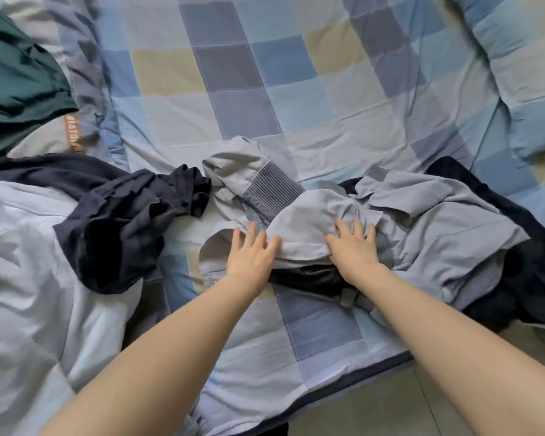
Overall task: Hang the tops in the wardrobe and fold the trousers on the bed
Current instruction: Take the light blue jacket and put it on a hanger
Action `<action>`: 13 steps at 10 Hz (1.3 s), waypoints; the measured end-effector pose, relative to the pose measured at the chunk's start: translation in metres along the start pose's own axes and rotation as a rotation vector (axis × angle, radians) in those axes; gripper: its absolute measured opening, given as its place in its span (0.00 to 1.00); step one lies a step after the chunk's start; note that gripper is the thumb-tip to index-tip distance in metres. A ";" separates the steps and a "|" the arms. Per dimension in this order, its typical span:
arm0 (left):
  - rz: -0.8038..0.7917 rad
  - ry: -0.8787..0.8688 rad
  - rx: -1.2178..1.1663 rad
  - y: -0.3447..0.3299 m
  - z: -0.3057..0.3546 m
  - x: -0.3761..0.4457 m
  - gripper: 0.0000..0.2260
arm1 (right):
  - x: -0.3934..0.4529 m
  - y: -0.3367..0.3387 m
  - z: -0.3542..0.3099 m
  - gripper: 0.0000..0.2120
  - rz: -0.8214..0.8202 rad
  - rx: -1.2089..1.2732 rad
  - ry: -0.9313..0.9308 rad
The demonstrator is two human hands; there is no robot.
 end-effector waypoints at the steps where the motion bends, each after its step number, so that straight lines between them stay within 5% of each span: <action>1: -0.003 0.026 -0.056 -0.014 0.001 0.003 0.15 | -0.002 -0.006 -0.004 0.14 0.105 0.126 -0.021; 3: 0.002 0.127 -0.683 -0.034 -0.001 -0.060 0.10 | -0.073 -0.001 -0.042 0.11 0.380 0.750 0.245; 5: -0.033 0.123 -1.196 -0.005 -0.046 -0.121 0.10 | -0.122 0.032 -0.059 0.12 0.506 0.870 0.462; 7: -0.603 -0.250 -1.399 0.042 -0.071 -0.181 0.16 | -0.170 0.090 -0.065 0.12 0.683 0.963 0.649; 8: -0.546 -0.092 -1.233 0.077 -0.077 -0.202 0.31 | -0.208 0.110 -0.068 0.12 0.702 0.962 0.728; 9: -0.255 -0.160 -0.558 0.117 -0.076 -0.215 0.23 | -0.246 0.129 -0.070 0.12 0.718 0.931 0.803; 10: -0.826 0.072 -1.715 0.165 -0.049 -0.235 0.30 | -0.292 0.152 -0.072 0.12 0.717 0.826 0.875; 12: -0.078 0.032 -1.451 0.227 -0.020 -0.276 0.07 | -0.388 0.177 -0.067 0.10 0.628 0.695 0.914; 13: 0.053 -0.131 -1.306 0.260 -0.017 -0.321 0.05 | -0.438 0.176 -0.061 0.12 0.536 0.860 0.852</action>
Point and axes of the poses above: each hand's wrist, its own x-axis towards the middle knuckle, its own y-axis out of the back of the hand, z = x × y, the point moved 1 cm from there along x, towards the middle knuckle, and after that the axes turned 11 degrees about -z, right-handed, at the moved point
